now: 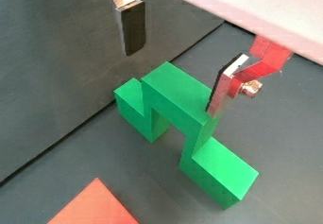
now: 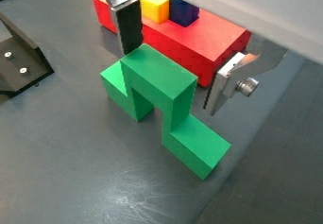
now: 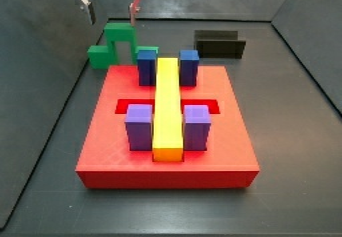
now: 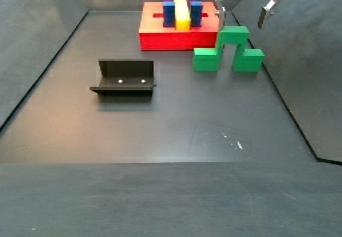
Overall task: Pick up the green object. Move up. Move to above the board. Insert the green object.
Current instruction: Pick up the green object.
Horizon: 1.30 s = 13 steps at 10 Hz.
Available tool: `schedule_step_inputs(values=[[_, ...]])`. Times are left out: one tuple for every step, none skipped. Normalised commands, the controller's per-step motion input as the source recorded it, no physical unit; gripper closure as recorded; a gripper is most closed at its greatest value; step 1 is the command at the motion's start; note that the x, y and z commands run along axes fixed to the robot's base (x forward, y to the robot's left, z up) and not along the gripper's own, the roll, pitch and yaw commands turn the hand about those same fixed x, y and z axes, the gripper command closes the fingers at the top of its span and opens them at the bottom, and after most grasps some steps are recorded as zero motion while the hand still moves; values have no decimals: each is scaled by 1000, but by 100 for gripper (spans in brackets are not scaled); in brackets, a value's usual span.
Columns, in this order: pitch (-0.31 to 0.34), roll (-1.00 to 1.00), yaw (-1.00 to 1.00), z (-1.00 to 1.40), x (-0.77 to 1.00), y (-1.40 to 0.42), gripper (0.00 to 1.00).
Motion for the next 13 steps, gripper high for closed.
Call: schedule_step_inputs(values=[[-90,-77,49,-77,0,0,0],[-91,-91,69,-49,83,0,0],[-69,-103,91,0,206,0,0],[-66,-90,71,0,186,0,0],[-61,-79,57,-20,177,0,0],[-59,-51,60,-80,114,0,0],[-66,-39,66,-111,134,-11,0],[-74,-27,51,-140,89,-20,0],[-70,-6,57,-151,34,-6,0],[-71,-10,57,-146,69,-14,0],[-67,-20,57,-134,123,-23,0],[-66,-13,57,-137,97,-14,0],[-60,-6,57,-137,97,-11,0]])
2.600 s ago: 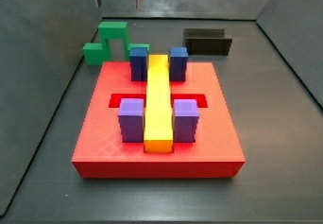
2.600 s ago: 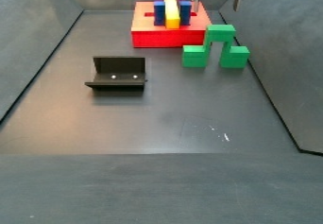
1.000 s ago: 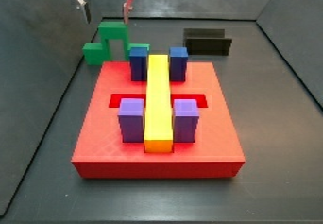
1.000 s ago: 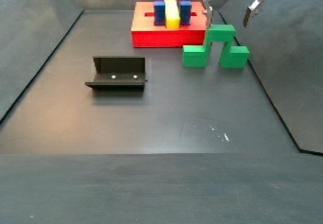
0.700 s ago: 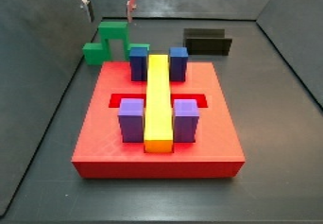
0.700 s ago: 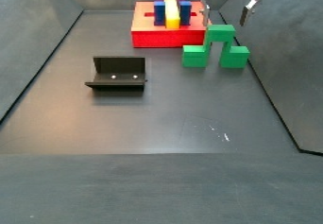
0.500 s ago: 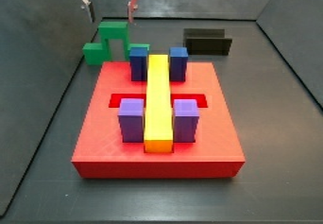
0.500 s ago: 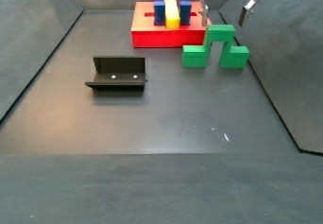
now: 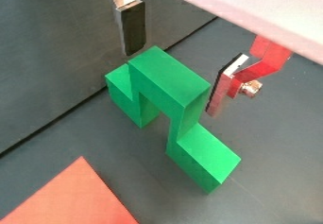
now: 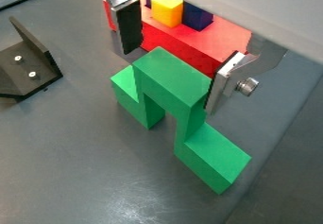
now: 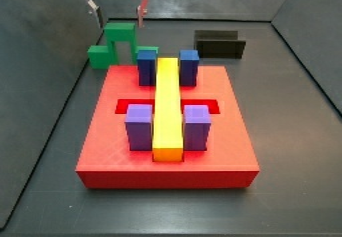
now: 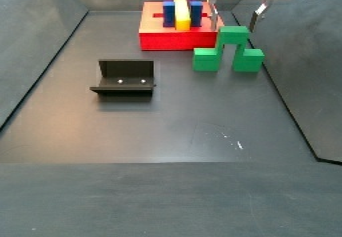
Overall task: Pick up the green object. Move up. Move to above the board. Insert the green object.
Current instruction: Pick up the green object.
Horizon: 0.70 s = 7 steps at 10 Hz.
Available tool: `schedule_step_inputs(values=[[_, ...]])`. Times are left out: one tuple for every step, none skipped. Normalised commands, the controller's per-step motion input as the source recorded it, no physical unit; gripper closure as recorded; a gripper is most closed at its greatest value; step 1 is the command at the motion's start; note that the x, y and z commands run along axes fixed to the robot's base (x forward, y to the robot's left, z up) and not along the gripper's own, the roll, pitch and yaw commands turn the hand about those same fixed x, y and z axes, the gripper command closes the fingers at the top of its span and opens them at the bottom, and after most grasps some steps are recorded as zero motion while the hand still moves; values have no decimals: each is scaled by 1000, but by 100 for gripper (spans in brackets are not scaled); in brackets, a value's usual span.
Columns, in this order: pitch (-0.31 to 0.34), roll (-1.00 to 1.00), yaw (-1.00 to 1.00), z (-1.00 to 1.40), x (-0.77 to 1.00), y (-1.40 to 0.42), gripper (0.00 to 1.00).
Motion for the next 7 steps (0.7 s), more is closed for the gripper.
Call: schedule_step_inputs(values=[[-60,0,57,-146,80,-11,0],[-59,0,37,-166,63,-34,0],[-53,0,3,-211,29,-89,0],[-53,0,0,-231,3,-69,0],[-47,3,0,-240,0,-46,0],[-50,0,0,-240,0,0,0],[-49,0,0,-197,0,14,0]])
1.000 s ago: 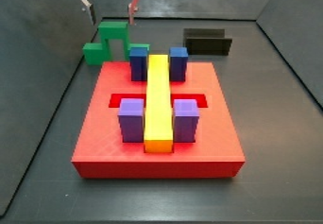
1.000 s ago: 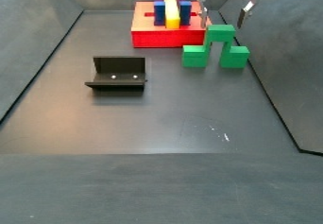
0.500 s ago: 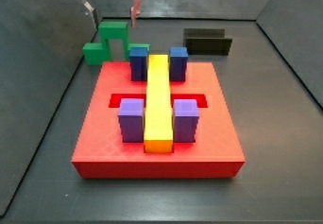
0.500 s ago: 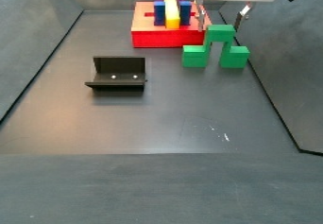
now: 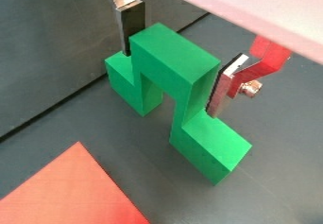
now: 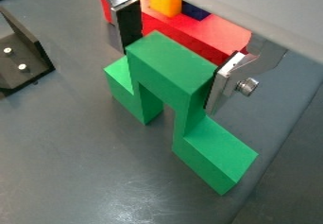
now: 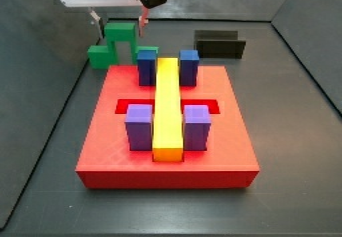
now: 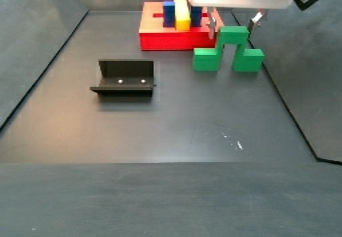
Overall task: Pick up the green object. Move up. Move to above the board. Insert the green object.
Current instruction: Pick up the green object.
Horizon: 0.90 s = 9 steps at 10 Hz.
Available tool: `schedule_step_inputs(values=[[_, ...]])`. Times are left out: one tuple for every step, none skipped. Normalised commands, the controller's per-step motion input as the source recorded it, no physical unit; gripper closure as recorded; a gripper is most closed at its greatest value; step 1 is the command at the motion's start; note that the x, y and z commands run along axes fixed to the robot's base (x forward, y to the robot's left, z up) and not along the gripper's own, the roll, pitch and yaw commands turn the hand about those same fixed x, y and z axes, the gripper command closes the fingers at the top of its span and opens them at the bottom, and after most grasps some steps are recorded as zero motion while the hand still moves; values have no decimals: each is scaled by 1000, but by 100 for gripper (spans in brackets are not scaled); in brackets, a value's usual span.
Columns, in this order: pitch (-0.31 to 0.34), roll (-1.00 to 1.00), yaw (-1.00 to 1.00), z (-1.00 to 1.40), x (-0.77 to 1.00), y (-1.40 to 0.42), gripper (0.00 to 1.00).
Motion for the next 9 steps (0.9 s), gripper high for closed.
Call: schedule_step_inputs(values=[[-41,0,0,-189,0,14,0],[-43,0,6,-177,0,0,0],[-41,0,17,-151,0,0,0],[-37,0,17,-160,0,0,0],[-47,0,17,-160,0,20,0],[-47,0,26,-137,0,54,0],[-47,-3,29,-114,0,66,0],[-44,-9,34,-83,0,54,0],[0,0,0,0,0,0,0]])
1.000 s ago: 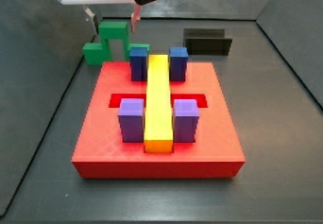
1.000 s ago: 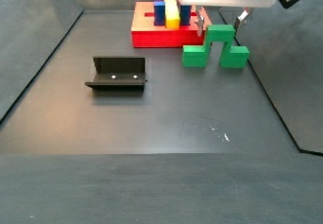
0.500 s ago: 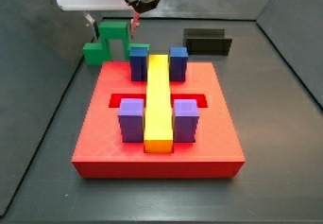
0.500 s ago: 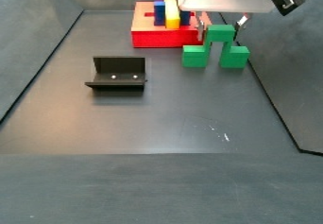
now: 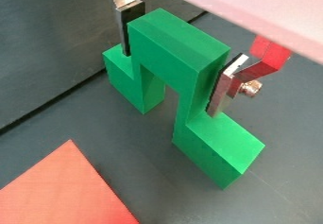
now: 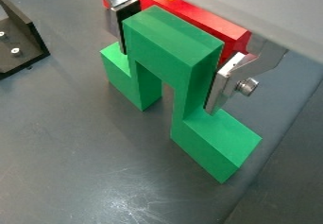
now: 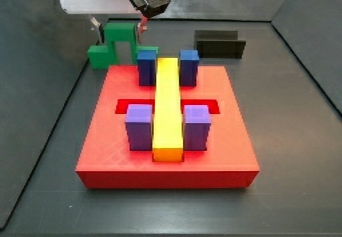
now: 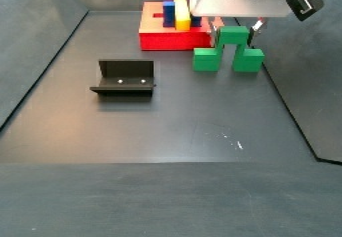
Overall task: Pick up the green object. Move up. Move to above the board. Insert the green object.
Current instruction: Pick up the green object.
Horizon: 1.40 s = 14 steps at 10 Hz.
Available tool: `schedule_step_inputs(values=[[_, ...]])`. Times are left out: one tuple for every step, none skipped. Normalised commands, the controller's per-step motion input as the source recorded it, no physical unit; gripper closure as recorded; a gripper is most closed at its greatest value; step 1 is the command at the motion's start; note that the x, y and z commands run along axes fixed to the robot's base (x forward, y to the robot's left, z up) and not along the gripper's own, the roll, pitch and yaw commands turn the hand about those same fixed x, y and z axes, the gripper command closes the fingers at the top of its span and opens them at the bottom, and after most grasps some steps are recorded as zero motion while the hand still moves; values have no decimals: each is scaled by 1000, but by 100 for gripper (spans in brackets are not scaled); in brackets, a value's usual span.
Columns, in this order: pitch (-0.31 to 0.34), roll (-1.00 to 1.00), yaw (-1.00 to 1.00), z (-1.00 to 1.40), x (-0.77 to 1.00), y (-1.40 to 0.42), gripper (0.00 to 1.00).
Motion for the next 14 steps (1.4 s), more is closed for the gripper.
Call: schedule_step_inputs(values=[[0,0,0,0,0,0,100],[0,0,0,0,0,0,100],[0,0,0,0,0,0,100],[0,0,0,0,0,0,100],[0,0,0,0,0,0,100],[0,0,0,0,0,0,100],[0,0,0,0,0,0,100],[0,0,0,0,0,0,100],[0,0,0,0,0,0,100],[0,0,0,0,0,0,100],[0,0,0,0,0,0,100],[0,0,0,0,0,0,100],[0,0,0,0,0,0,100],[0,0,0,0,0,0,100]])
